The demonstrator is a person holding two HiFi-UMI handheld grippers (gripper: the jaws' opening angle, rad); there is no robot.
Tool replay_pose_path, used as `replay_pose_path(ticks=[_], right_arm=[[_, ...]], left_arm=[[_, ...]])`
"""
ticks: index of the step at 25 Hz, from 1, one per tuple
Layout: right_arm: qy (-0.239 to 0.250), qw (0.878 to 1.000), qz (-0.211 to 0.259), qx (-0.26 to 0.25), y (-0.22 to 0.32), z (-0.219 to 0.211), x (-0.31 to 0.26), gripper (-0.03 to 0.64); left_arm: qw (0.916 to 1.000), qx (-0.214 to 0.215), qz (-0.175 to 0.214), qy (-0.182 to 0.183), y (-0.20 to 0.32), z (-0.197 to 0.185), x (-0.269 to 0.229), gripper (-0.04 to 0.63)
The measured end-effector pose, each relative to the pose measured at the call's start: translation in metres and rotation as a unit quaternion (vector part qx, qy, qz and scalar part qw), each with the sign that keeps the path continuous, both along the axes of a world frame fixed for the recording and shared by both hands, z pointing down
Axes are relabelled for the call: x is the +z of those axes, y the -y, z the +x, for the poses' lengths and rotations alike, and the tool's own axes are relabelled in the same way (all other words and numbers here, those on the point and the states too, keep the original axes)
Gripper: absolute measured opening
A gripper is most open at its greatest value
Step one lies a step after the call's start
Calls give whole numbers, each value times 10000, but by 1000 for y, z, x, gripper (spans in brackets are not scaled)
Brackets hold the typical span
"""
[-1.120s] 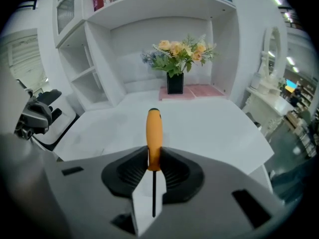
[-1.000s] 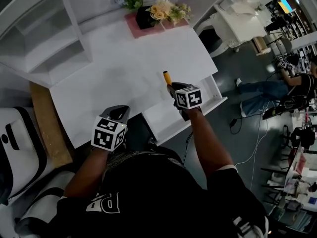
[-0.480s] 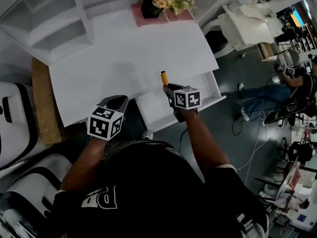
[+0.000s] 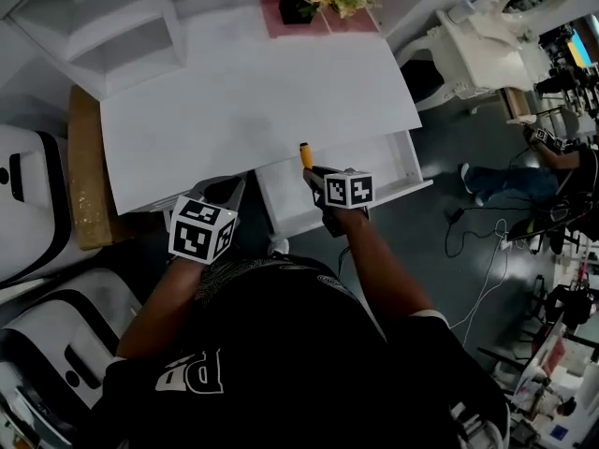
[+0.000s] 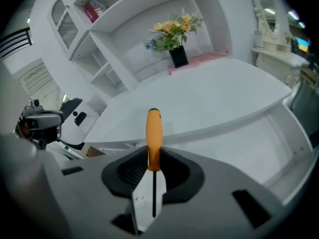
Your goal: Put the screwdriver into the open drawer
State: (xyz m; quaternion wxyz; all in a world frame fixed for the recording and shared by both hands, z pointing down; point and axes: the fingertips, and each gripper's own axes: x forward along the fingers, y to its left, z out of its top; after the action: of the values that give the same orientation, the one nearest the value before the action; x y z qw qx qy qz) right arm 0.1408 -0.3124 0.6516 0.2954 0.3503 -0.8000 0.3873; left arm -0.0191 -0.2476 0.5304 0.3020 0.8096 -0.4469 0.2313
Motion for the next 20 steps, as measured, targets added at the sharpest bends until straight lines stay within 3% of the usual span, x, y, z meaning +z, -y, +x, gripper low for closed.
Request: replay_pose_path(ticks=[9,20], right_arm=[[91,9969,-778,72,-37,5,32,84],[-98,9941,-1077,55,-41,5,54,84]], left_arm=[[9995,-291,100,68,-16,3,-5,15],[9998,-146,10,134,-12,1,-3,15]])
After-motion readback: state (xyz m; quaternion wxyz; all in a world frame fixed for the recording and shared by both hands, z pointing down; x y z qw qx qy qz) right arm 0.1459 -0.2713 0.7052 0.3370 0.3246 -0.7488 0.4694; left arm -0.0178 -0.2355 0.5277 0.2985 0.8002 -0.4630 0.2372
